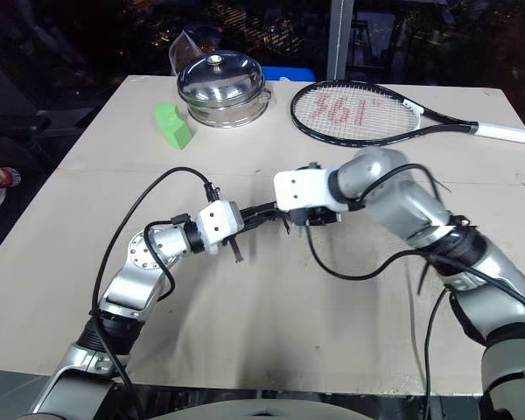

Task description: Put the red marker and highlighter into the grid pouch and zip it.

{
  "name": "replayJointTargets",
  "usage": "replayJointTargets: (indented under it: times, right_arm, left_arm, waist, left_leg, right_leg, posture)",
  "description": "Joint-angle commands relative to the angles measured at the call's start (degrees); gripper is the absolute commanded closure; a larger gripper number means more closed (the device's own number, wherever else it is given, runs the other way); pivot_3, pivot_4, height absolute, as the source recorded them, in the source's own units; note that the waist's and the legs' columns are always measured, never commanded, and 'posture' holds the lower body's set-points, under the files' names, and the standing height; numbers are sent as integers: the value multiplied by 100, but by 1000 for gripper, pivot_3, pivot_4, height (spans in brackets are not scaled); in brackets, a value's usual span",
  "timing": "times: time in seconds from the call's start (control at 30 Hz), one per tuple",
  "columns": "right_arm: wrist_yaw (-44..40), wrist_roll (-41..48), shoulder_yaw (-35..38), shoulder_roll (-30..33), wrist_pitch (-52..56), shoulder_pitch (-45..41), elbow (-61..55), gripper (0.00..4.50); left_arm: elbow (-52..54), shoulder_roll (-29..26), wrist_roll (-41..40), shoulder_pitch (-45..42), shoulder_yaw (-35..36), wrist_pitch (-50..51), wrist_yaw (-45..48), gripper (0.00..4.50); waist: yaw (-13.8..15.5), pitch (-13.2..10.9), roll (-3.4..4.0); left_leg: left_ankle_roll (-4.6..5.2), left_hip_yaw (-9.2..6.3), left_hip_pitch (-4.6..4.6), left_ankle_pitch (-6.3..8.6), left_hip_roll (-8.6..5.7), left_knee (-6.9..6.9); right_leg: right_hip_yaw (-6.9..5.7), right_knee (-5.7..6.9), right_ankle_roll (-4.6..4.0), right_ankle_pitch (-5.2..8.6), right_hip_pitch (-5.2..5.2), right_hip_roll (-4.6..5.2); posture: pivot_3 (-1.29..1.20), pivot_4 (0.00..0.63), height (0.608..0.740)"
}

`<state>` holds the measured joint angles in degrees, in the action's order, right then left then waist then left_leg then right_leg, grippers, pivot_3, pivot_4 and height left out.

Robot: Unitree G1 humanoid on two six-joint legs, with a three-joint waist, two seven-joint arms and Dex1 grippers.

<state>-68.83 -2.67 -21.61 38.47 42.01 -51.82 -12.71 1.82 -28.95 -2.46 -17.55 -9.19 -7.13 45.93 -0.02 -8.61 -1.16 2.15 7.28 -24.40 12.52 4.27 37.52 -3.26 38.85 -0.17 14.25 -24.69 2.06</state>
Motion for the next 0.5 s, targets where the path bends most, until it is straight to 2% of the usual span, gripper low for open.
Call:
replayJointTargets:
  times: [0.03, 0.1, 0.17, 0.33, 0.5]
  right_arm:
    - [-406, 1724, 1871, 87, 2011, 276, -1129, 1048]
    - [-297, 2526, 2813, -317, 3385, 472, -1690, 1048]
    - [5, 2873, 3182, -553, 4088, 815, -2208, 1048]
    - [1388, 2882, 2909, -1395, 4630, 2175, -3101, 1048]
    - [2916, 2442, 2350, -2588, 3905, 2799, -2606, 1048]
  left_arm:
    - [255, -9, -103, 51, 156, 104, -107, 4500]
    - [243, 8, -133, 38, 174, 139, -120, 4500]
    - [219, 20, -164, -9, 189, 172, -118, 4500]
    - [165, 45, -303, -176, 217, 328, -53, 4500]
    - [88, 26, -307, -274, 166, 305, 17, 4500]
  waist:
    - [-2, 0, 0]
    - [-28, 1, -1]
    - [-74, 2, 1]
    - [-75, 3, 0]
    - [-87, 4, -1]
  left_leg:
    - [18, -5, 0, 11, 1, -1]
    - [19, -19, 0, 11, 5, -2]
    - [18, -29, 2, 11, 9, -5]
    - [16, -46, 0, 10, 9, -4]
    - [15, -43, -1, 9, 0, -2]
  right_leg:
    - [2, 1, -1, 0, 0, 2]
    - [3, 1, -2, 0, 3, 16]
    - [2, 7, -5, 0, 2, 13]
    - [-7, 7, -7, 0, 9, 9]
    - [-4, 6, -3, 1, 7, -9]
  posture:
    - [0, 150, 740]
    - [0, 150, 740]
    - [0, 150, 740]
    - [0, 150, 740]
    - [0, 150, 740]
